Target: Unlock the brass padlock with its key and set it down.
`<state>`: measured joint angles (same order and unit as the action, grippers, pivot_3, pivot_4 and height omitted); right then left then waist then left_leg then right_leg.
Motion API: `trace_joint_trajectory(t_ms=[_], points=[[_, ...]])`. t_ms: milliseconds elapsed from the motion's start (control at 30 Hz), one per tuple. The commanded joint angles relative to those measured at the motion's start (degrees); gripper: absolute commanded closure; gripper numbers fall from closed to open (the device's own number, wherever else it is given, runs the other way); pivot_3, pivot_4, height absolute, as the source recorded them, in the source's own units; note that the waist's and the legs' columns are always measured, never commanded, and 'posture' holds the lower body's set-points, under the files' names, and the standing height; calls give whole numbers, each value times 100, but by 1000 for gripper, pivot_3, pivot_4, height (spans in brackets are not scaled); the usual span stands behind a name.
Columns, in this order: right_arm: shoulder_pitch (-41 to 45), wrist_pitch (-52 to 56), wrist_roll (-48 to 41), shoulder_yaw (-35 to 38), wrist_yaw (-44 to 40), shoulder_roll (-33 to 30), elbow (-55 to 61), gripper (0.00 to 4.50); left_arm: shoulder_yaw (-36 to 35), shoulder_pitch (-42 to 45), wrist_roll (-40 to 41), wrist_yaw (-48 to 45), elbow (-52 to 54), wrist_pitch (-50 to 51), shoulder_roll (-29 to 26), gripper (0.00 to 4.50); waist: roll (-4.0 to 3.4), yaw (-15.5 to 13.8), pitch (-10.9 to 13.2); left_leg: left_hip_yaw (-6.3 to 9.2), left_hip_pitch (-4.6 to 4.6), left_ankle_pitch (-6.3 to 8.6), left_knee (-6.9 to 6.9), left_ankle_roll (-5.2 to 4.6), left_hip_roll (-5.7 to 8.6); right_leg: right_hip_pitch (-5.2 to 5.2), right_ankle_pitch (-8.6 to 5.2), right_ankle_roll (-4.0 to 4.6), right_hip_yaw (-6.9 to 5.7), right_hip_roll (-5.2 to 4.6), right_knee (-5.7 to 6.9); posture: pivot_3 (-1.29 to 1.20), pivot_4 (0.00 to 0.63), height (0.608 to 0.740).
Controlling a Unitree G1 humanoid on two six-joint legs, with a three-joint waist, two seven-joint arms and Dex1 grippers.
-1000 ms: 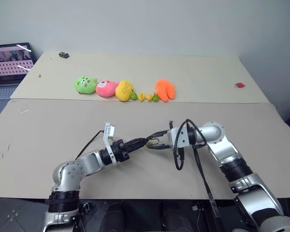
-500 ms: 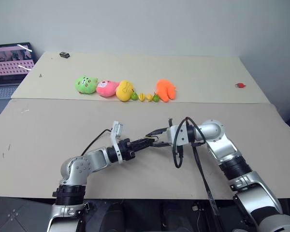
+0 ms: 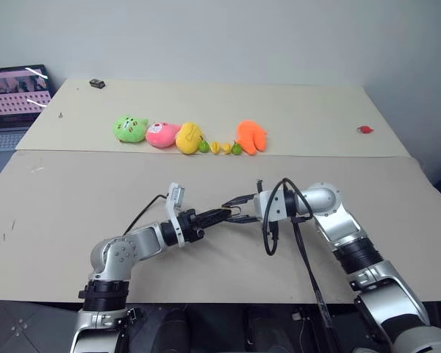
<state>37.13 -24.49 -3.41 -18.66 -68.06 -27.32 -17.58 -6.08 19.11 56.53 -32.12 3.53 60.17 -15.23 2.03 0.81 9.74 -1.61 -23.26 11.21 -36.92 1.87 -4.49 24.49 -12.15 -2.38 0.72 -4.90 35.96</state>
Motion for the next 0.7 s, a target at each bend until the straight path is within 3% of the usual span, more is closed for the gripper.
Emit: trace_joint_trajectory(t_ms=[33, 467, 533, 700], points=[[89, -160, -90, 139, 54, 4, 108, 3588, -99, -6, 11, -49, 24, -55, -2, 4469, 0, 0, 0, 0, 0, 0, 0, 0, 0, 0, 0, 0, 0, 0, 0, 0, 150, 722], [117, -131, -191, 310, 114, -52, -119, 3588, -367, 280, 288, -26, -228, 194, 21, 4469, 0, 0, 0, 0, 0, 0, 0, 0, 0, 0, 0, 0, 0, 0, 0, 0, 150, 722], [140, 216, -377, 323, -33, -90, -105, 2562, -467, 336, 379, 10, -293, 244, 45, 4469, 0, 0, 0, 0, 0, 0, 0, 0, 0, 0, 0, 0, 0, 0, 0, 0, 150, 722], [260, 326, -42, 369, 403, -40, -296, 990, -518, 349, 355, 47, -302, 289, 91, 4469, 1, 4, 0, 1, 1, 0, 0, 0, 0, -1, 5, 8, 0, 0, 0, 0, 150, 722]])
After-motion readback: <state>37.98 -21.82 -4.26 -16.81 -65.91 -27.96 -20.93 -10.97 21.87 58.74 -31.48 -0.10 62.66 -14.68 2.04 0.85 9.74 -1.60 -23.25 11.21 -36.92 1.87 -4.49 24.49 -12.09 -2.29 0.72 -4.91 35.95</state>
